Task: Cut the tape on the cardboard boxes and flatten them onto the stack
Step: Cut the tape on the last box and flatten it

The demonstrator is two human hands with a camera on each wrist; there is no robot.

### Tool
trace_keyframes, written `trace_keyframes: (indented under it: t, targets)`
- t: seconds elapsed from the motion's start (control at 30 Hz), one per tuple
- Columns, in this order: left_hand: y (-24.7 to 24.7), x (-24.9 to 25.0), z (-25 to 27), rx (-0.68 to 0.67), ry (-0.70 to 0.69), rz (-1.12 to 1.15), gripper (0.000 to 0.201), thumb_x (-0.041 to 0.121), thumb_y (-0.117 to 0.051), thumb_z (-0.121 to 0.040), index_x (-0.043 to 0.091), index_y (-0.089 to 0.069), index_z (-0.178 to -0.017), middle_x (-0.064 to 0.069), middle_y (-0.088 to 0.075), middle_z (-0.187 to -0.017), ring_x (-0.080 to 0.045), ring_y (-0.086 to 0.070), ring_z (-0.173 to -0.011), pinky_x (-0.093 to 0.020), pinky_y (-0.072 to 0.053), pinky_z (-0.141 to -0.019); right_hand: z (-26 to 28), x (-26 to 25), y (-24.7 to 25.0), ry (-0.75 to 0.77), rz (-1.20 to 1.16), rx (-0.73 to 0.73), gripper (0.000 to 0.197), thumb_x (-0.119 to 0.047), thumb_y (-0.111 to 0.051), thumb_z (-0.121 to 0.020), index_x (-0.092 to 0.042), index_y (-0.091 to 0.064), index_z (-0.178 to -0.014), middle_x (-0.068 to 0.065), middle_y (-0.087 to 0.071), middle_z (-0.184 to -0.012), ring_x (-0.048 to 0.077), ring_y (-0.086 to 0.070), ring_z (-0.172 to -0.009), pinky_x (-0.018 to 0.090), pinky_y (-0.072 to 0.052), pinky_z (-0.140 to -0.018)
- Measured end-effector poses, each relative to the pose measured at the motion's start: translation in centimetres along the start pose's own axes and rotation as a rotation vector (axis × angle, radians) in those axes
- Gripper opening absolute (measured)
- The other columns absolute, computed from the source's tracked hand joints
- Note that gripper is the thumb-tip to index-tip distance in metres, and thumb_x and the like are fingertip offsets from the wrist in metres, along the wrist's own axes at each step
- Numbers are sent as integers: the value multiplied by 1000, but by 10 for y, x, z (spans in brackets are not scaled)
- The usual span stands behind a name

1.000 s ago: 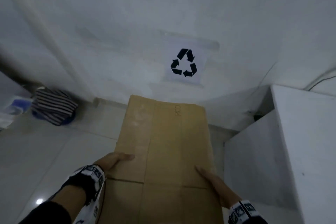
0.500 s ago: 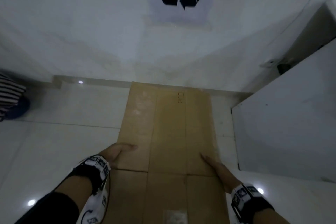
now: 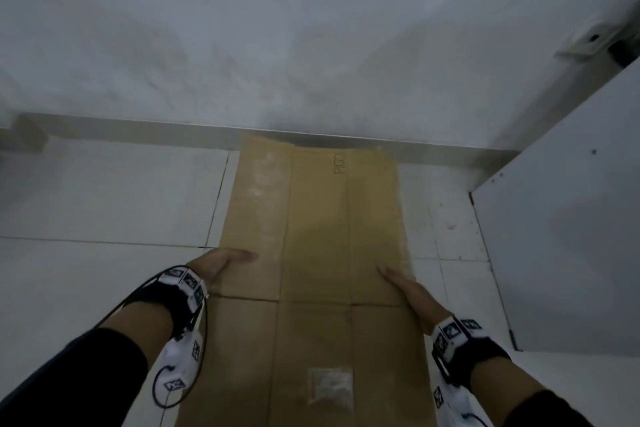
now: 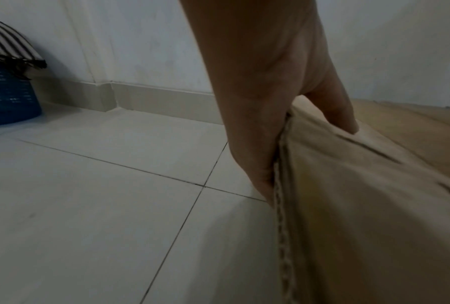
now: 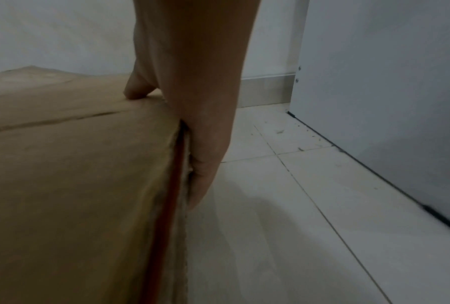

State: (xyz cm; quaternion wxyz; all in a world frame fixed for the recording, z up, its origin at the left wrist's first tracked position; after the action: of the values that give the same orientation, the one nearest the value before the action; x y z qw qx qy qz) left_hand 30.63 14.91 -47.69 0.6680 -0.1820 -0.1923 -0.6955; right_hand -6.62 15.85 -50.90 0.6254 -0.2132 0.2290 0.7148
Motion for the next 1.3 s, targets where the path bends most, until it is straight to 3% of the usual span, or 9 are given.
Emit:
trace_keyframes:
  t: [0.13, 0.27, 0.43, 0.57, 0.73, 0.83, 0.9, 1.03, 1.3]
  targets:
    - [9, -3, -46, 15, -64, -52, 41, 23, -72, -82, 0, -64, -115, -17, -67, -111, -34, -62, -102, -41, -48, -94, -48, 11, -4, 58, -13, -1, 104, -70, -86, -49, -13, -60, -132, 7, -70, -118, 27, -67, -107, 47, -51, -101]
    - [19, -11, -79, 22, -147, -74, 57, 36, -78, -73, 1, -64, -117, -14, -70, -108, -32, -65, -98, -40, -51, -91, -65, 10, -5, 160, 39, 66, 97, -67, -83, -58, -11, -59, -133, 3, -71, -111, 23, -67, -102, 38, -51, -97]
    - [35, -38, -83, 456, -355, -265, 102, 49, -80, -71, 2, -29, -146, -18, -48, -140, -33, -50, -124, -44, -42, -103, -59, 16, 1, 344, 205, 410, 129, -79, -78, -49, -23, -22, -151, 11, -46, -144, 31, -50, -126, 48, -42, -107]
    - [17, -86, -34, 564, -581, -465, 111, 62, -70, -74, 9, -11, -152, -22, -24, -152, -38, -29, -138, -49, -30, -112, -9, 33, -8, 649, 448, 560, 97, -57, -79, -70, -29, -27, -146, 10, -35, -146, 30, -37, -132, 51, -35, -110]
    - [-15, -175, 13, 469, -751, -1086, 116, 97, -33, -57, 37, -2, -152, -8, 3, -160, -27, 5, -147, -54, -4, -117, 52, 114, -48, 893, 1071, 209, 90, -84, -59, -68, -52, -23, -144, -14, -6, -158, 4, -3, -142, 43, -4, -117]
    - [-36, -207, 24, 311, -836, -1342, 121, 103, -27, -52, 32, -25, -150, -11, -22, -155, -30, -13, -143, -57, -7, -110, 65, 157, -58, 1016, 1349, 134, 104, -95, -47, -63, -44, -23, -151, -1, -19, -160, 21, -15, -146, 59, -19, -110]
    - [-46, -217, 20, 238, -823, -1442, 115, 100, -15, -60, 23, -39, -142, -14, -42, -145, -34, -31, -133, -54, -14, -105, 67, 175, -63, 1055, 1481, 78, 94, -93, -34, -71, -42, -30, -150, 3, -33, -155, 28, -26, -142, 56, -25, -105]
    - [-53, -217, 11, 210, -841, -1537, 114, 96, -37, -54, 26, -44, -142, -10, -44, -145, -36, -32, -134, -55, -9, -108, 60, 177, -71, 1027, 1539, 67, 84, -83, -41, -78, -42, -30, -151, 0, -40, -151, 31, -35, -137, 54, -27, -102]
    - [-48, -193, 1, 204, -911, -1529, 121, 94, -46, -51, 31, -23, -152, -6, -26, -156, -33, -14, -144, -60, -12, -107, 42, 151, -69, 908, 1653, 55, 114, -83, -58, -55, -41, -19, -154, 0, -33, -156, 29, -31, -140, 59, -21, -105]
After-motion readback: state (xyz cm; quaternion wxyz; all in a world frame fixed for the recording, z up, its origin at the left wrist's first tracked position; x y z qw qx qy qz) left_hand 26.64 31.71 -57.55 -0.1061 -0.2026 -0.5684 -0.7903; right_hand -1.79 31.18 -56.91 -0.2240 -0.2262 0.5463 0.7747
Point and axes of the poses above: each hand's wrist, its own z-axis away from the middle knuckle, its own y-axis out of the back of the hand, x = y × z, the point moved 6 cm from there along -z, towards the middle knuckle
